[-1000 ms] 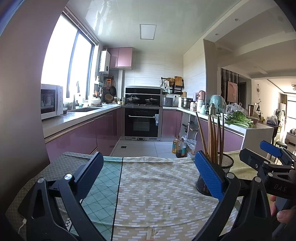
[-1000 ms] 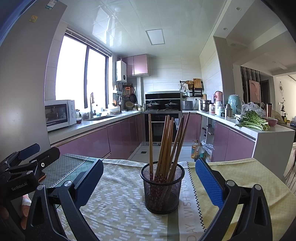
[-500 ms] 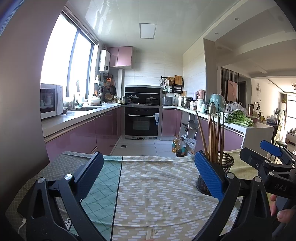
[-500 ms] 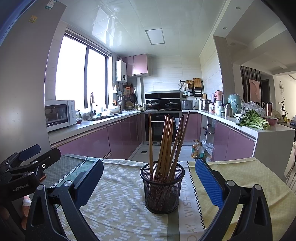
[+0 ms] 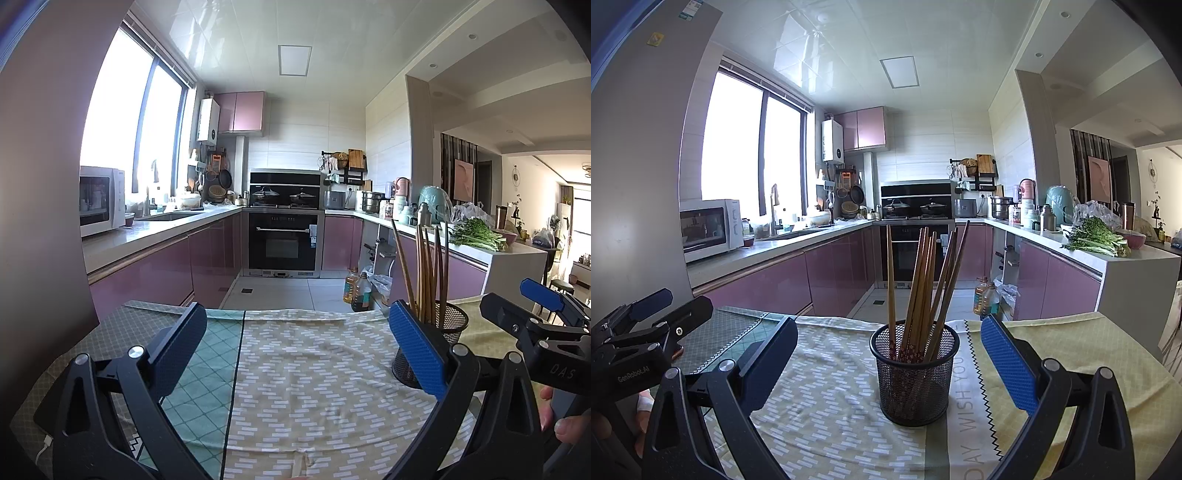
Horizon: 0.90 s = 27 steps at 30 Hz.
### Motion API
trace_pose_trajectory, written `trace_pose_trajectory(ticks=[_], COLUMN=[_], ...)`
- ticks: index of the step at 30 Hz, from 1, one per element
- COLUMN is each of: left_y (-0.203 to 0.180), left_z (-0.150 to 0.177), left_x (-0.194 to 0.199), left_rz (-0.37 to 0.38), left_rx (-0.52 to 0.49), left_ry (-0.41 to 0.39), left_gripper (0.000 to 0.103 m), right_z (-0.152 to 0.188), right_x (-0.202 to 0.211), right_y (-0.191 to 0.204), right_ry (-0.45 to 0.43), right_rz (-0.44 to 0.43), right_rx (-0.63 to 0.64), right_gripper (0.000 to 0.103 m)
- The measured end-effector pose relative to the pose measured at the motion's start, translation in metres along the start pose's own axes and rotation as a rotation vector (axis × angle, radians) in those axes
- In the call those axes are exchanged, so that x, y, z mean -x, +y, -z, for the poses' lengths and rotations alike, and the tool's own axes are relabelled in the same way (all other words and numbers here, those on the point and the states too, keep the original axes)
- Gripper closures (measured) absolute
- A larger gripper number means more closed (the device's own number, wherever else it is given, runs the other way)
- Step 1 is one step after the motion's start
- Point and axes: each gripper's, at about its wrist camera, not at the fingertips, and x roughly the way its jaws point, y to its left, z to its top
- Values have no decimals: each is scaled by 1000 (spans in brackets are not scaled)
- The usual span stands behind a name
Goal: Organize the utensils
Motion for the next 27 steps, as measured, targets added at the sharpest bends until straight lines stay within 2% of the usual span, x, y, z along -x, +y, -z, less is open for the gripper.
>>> trace_pose_trajectory(ticks=[27], left_y=[0], left_z=[0], left_x=[-1], left_rz=[0], left_rx=[-1], left_ry=[2], left_gripper=[6], right_z=[-1], right_x=[-1], right_y=[0], right_ry=[0], right_rz=[0], right_rx=[-3], right_gripper=[7])
